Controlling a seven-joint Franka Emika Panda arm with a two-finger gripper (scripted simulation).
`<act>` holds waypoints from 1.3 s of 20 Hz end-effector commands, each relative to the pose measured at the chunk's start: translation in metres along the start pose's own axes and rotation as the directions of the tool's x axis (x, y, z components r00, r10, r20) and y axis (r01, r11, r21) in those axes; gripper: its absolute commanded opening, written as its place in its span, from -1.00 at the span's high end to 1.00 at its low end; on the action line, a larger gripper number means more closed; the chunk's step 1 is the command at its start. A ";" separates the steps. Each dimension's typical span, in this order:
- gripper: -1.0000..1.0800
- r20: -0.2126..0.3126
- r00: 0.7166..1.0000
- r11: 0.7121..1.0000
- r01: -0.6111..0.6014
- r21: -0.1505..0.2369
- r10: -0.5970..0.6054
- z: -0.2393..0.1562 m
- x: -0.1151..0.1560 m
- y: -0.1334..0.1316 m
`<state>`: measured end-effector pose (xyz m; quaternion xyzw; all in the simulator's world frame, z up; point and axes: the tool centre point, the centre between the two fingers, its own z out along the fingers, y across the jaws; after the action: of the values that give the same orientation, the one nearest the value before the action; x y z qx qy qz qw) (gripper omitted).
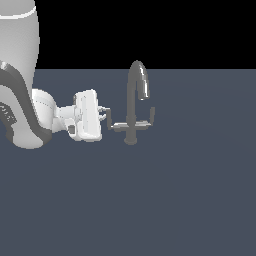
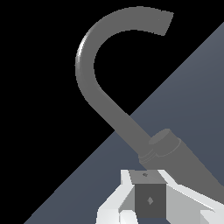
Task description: Turn on the faucet by rotating a designated handle.
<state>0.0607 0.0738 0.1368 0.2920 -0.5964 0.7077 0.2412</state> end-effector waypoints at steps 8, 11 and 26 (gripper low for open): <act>1.00 -0.005 1.000 1.000 0.000 -0.001 0.000 0.002 0.021 0.008; 1.00 0.000 1.000 1.000 0.003 -0.001 -0.003 0.002 0.018 0.016; 1.00 -0.005 1.000 1.000 0.000 -0.001 0.000 0.002 0.041 0.057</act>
<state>0.0042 0.0620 0.1348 0.2839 -0.6004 0.7100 0.2341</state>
